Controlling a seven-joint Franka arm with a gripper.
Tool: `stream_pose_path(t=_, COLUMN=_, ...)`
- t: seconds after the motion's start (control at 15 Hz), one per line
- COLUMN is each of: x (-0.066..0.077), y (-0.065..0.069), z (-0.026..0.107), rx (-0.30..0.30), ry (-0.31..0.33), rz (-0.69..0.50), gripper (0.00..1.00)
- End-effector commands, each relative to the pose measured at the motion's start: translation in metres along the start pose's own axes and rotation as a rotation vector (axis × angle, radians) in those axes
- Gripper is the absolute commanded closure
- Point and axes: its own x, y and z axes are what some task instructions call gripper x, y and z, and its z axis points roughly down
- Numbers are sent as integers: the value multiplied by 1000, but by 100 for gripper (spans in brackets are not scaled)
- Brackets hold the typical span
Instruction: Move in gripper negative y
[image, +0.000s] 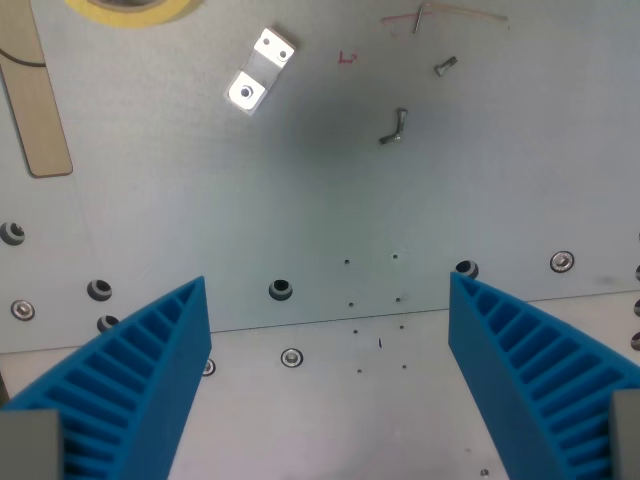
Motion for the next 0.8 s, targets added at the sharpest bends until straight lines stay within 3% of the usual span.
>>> stream_pose_path(t=0.07, x=0, y=-5, z=-3, rx=0, ry=5, rz=0, gripper=0)
stream_pose_path(t=0.8, x=0, y=-60, z=-3, rx=0, ry=5, rz=0, gripper=0)
